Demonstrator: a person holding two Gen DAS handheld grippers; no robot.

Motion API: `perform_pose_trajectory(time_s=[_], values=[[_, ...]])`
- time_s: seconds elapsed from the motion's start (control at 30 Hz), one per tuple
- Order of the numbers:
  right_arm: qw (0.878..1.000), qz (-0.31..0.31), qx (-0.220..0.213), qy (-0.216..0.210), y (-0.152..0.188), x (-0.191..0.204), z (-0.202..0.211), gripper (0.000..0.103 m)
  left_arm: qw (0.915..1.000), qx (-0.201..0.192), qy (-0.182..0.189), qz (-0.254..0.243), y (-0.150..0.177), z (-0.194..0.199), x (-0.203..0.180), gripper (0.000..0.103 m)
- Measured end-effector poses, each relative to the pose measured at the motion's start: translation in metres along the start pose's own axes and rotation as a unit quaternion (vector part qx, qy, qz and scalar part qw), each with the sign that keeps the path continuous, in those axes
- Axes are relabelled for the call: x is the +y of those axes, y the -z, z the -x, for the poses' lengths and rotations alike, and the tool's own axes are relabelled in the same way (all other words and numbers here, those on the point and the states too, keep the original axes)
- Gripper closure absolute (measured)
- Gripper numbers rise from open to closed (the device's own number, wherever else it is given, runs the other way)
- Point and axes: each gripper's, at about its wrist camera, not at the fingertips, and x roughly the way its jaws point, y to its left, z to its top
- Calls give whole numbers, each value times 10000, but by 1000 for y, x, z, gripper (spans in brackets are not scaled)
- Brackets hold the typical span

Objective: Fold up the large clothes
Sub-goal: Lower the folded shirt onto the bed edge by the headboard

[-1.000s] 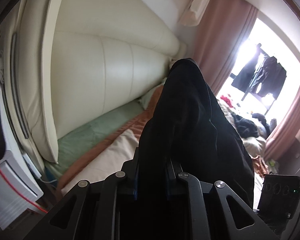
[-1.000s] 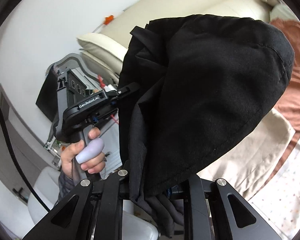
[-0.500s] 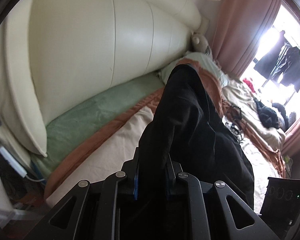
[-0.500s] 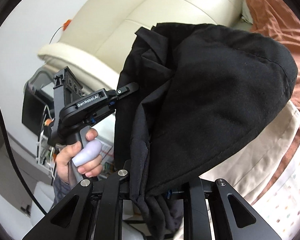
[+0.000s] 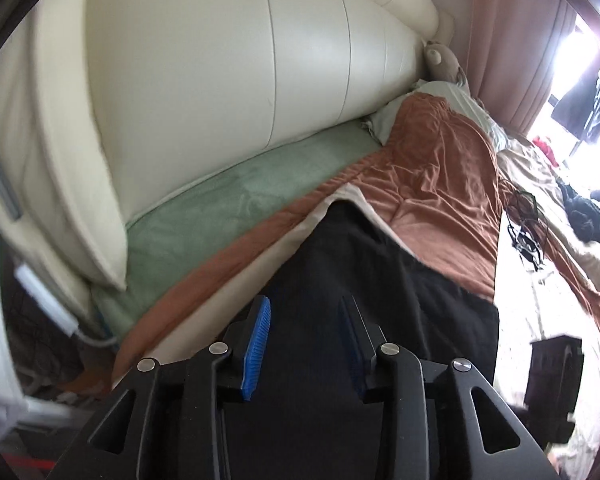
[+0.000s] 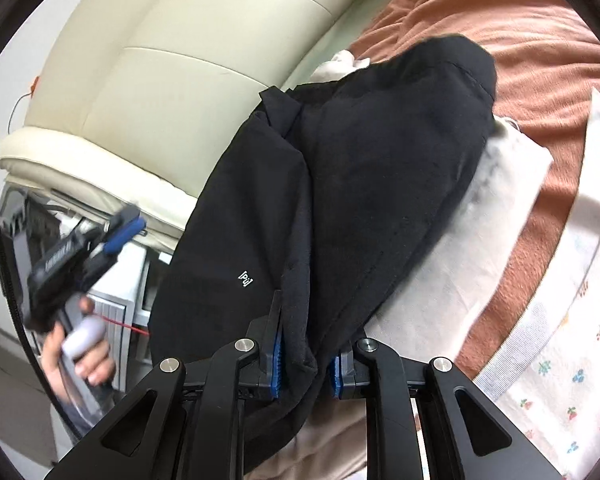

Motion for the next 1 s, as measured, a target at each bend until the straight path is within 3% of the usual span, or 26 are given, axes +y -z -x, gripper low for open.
perform_pose_trajectory(time_s=[0.23, 0.3, 0.37, 0.4, 0.67, 0.83, 1.0], values=[[9997, 141, -107, 178, -4, 20, 0, 86, 9998, 100, 18, 193, 51, 23, 22, 62], [9994, 189, -155, 247, -7, 23, 2, 86, 9995, 76, 33, 315, 63, 29, 26, 50], [9989, 212, -233, 351, -14, 20, 5, 87, 9987, -14, -46, 498, 75, 34, 32, 30], [9986, 226, -278, 400, -15, 20, 7, 87, 9982, -44, -62, 590, 81, 38, 37, 27], [9986, -49, -326, 407, -1, 5, 9, 87, 9947, 188, -103, 1007, 124, 35, 50, 27], [9989, -47, -201, 432, 4, 9, 13, 86, 9928, 261, -68, 1170, 133, 29, 50, 27], [9982, -142, -36, 590, 8, 12, 22, 82, 9941, 243, -204, 1035, 134, 29, 40, 27]])
